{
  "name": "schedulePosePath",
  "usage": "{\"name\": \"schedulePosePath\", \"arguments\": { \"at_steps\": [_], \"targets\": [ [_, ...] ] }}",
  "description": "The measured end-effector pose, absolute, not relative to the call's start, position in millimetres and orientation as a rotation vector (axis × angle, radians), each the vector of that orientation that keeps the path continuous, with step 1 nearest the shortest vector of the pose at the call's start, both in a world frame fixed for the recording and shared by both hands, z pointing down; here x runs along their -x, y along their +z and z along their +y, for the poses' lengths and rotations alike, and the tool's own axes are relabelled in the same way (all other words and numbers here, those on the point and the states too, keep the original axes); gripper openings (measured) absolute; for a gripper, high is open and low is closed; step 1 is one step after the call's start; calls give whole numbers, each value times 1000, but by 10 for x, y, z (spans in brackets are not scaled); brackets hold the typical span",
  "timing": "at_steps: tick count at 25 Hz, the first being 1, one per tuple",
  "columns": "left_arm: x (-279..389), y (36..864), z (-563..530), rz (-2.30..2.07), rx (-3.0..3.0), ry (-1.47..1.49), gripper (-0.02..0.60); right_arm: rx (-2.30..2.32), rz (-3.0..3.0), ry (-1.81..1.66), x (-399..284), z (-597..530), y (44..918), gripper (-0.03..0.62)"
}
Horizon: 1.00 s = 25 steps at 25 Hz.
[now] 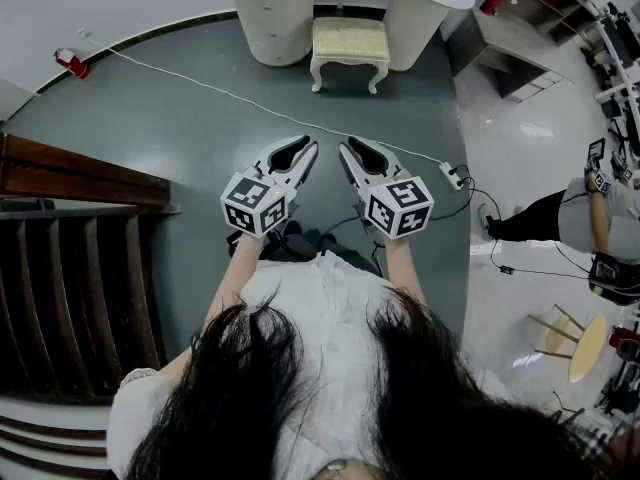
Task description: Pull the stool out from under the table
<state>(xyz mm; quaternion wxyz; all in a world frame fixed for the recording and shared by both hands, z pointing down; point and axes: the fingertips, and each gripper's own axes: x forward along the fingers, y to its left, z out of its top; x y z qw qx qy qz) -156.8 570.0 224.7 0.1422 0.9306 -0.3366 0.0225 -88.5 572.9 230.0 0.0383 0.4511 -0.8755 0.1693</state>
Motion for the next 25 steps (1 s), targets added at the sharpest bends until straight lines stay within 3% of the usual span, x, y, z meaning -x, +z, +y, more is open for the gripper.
{"name": "schedulePosePath", "arguments": {
  "at_steps": [25],
  "targets": [
    [1049,2428,5709,-992,-2668,116,75,-1347,-2726,611,298,5702,2568,90]
  ]
}}
